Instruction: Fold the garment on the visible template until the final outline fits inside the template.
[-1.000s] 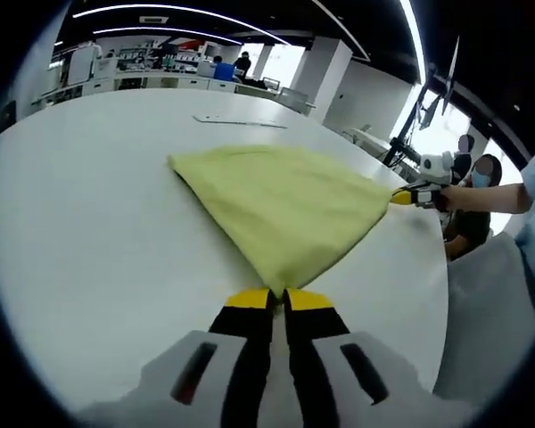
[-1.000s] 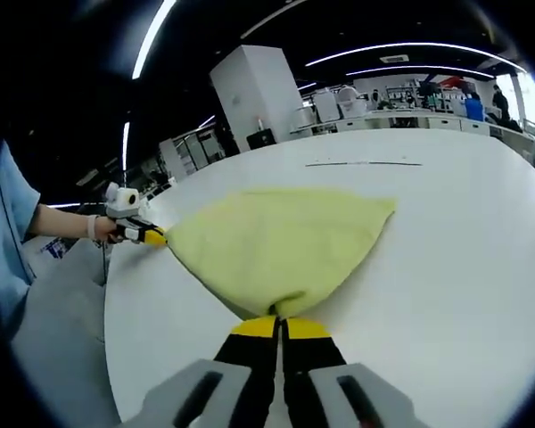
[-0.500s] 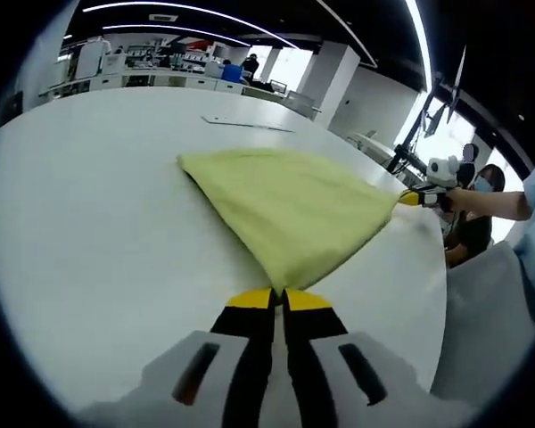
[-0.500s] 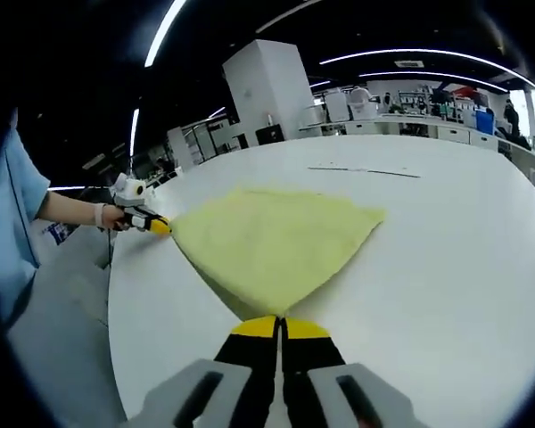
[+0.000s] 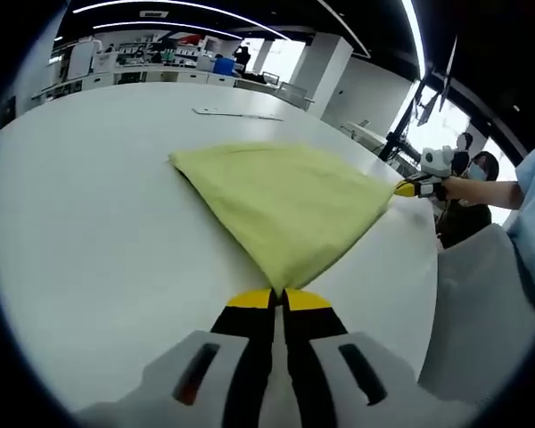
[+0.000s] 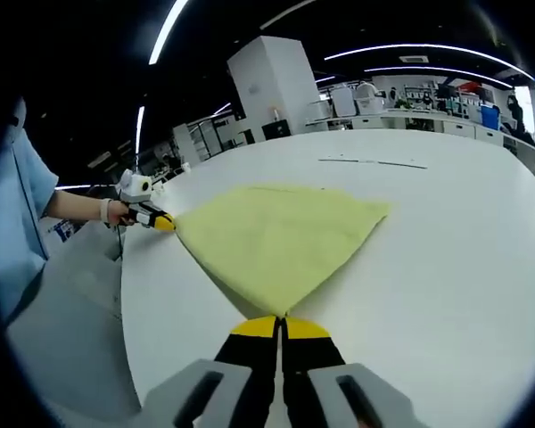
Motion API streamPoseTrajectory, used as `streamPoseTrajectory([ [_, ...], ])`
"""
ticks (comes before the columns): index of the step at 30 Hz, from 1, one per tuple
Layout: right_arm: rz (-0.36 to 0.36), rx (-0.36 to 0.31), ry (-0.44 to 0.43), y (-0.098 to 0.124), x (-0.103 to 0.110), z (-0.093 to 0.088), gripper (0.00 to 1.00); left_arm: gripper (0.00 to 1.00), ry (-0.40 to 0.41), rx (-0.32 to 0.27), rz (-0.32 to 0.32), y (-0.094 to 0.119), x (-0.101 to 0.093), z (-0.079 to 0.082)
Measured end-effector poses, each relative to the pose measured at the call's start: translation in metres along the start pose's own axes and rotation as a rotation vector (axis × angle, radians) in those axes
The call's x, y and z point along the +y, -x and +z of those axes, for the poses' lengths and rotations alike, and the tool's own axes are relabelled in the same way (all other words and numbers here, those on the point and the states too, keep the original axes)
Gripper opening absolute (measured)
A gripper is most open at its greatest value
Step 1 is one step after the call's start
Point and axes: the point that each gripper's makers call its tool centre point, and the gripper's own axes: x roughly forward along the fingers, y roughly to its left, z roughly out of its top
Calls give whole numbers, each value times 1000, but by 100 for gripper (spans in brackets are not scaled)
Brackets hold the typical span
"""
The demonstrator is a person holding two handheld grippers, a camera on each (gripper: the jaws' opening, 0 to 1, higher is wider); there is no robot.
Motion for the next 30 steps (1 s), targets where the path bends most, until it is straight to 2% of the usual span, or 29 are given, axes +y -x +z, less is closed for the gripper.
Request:
streamPoseTrajectory([
  [9, 21, 21, -27, 13, 19, -19, 0, 0, -6, 17, -23, 11, -18, -16],
  [14, 24, 23, -42, 15, 22, -24, 0, 0, 6, 16, -29, 13, -22, -22],
  [22, 17, 20, -17, 17, 23, -21, 0, 3, -9, 1, -38, 15, -24, -18],
  [27, -24, -11, -70, 25, 17, -14, 5, 15, -10, -35, -23, 25, -23, -13],
  [29, -30, -21, -52, 29, 17, -12, 7, 21, -10, -48, -13, 30, -21, -11],
  [30, -36, -23, -46, 31, 16, -11, 12, 24, -15, -53, -9, 32, -20, -10],
])
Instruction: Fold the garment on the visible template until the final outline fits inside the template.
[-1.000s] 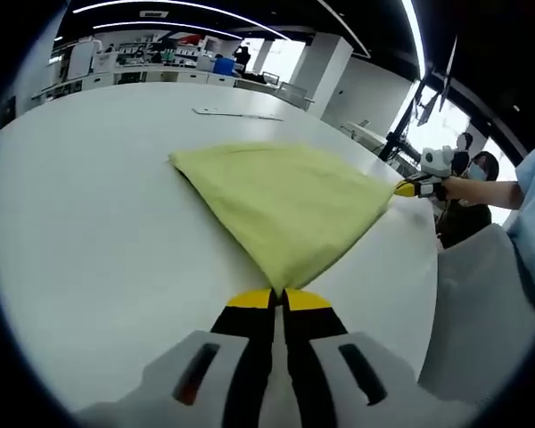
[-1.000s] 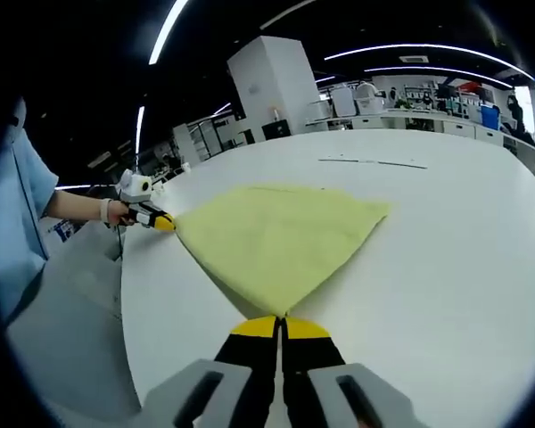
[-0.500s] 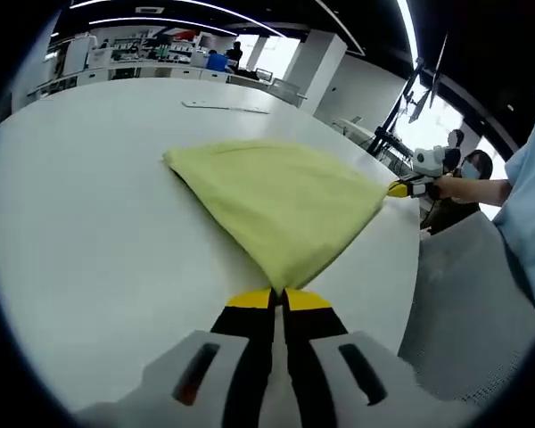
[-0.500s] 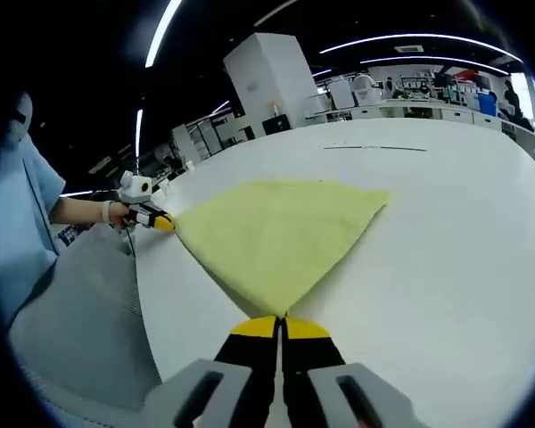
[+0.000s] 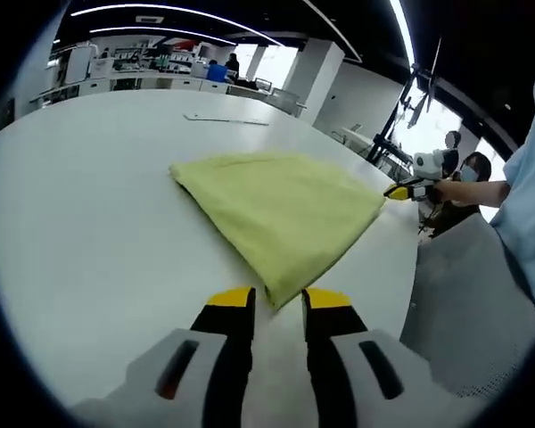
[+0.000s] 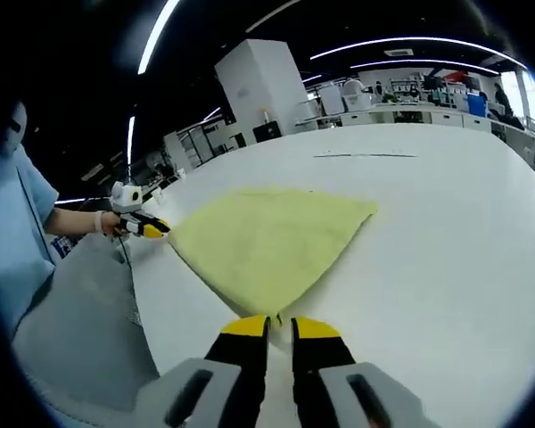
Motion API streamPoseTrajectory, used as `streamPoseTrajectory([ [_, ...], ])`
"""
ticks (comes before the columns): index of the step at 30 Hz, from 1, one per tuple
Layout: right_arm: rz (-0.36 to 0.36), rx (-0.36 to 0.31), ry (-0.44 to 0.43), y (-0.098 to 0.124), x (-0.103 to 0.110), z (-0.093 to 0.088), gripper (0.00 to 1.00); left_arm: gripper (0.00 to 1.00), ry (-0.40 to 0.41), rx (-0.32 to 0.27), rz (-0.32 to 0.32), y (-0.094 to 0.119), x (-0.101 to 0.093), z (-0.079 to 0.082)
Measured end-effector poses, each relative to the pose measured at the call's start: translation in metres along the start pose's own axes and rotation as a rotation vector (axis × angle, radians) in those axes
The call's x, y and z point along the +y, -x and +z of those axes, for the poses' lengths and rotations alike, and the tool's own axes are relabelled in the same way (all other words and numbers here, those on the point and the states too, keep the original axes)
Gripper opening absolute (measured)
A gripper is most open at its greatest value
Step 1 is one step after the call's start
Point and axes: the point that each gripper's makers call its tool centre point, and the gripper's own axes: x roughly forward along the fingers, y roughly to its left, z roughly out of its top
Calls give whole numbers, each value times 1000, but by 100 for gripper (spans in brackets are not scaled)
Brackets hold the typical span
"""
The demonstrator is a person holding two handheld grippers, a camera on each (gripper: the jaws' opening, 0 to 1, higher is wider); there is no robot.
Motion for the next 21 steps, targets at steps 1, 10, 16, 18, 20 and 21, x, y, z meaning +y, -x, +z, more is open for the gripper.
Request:
streamPoseTrajectory([
  [1, -4, -5, -3, 2, -1, 2, 15, 29, -12, -9, 8, 2, 1, 2],
  [10, -46, -70, 7, 8, -1, 17, 67, 72, -45, -43, 42, 12, 0, 16],
  [16, -42, -99, 5, 8, 5, 21, 89, 99, -52, -57, 64, 11, -5, 25],
  [18, -31, -56, 79, 6, 10, 15, 98, 99, -44, -44, 77, 12, -5, 25],
  [20, -15, -28, 97, 5, 16, 12, 100, 99, -45, -50, 80, 14, -10, 29],
  [21, -11, -42, 93, 5, 18, 15, 100, 99, -46, -51, 80, 14, -12, 31],
])
